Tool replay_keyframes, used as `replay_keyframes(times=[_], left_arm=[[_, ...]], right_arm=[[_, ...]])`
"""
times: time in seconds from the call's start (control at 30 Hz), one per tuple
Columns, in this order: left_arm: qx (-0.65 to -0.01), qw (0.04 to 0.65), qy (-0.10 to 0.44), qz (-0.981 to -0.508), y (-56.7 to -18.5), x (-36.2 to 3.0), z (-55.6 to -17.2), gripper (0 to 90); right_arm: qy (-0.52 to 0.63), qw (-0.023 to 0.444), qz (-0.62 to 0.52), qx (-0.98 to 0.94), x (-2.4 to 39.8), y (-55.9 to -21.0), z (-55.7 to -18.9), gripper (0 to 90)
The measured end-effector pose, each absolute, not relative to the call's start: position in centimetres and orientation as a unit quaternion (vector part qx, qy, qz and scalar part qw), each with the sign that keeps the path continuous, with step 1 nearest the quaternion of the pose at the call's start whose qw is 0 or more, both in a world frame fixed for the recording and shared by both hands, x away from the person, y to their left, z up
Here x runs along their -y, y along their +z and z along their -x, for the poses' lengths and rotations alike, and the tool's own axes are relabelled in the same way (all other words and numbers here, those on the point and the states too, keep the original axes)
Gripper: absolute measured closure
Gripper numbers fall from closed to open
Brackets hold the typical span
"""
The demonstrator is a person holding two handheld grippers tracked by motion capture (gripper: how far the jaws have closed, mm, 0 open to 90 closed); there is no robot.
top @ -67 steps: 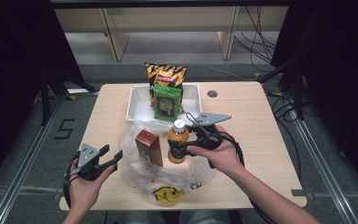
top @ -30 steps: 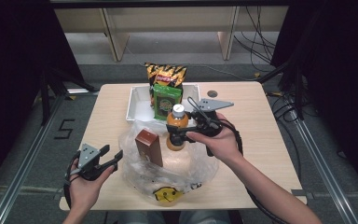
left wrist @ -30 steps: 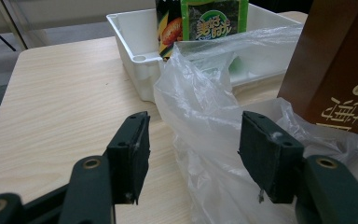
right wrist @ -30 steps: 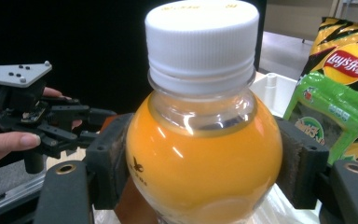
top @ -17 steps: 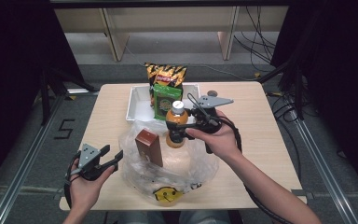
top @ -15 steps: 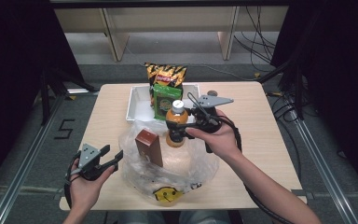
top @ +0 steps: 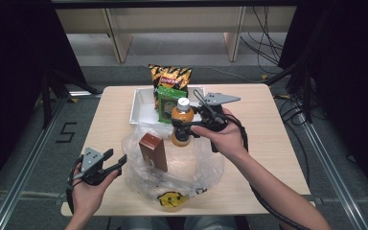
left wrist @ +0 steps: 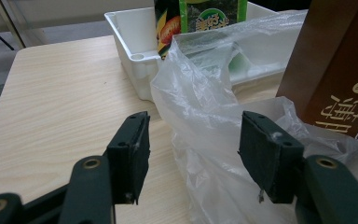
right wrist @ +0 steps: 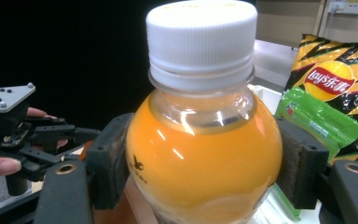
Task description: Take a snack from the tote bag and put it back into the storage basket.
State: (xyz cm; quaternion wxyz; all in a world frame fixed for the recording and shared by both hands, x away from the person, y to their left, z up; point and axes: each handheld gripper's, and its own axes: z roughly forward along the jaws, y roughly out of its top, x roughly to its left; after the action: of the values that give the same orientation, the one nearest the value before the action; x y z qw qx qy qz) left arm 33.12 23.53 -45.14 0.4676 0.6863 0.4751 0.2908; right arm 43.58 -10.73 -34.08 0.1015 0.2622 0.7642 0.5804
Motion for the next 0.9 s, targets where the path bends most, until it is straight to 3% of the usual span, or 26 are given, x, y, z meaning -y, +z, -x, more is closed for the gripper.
replay_keyframes(times=[0.9], left_arm=[[-0.475, 0.468, 0.292, -0.685, -45.0, -23.6, -33.1, 42.4]], right_arm=[[0.585, 0.117, -0.28, -0.752, 10.8, -32.8, -45.4, 31.1]])
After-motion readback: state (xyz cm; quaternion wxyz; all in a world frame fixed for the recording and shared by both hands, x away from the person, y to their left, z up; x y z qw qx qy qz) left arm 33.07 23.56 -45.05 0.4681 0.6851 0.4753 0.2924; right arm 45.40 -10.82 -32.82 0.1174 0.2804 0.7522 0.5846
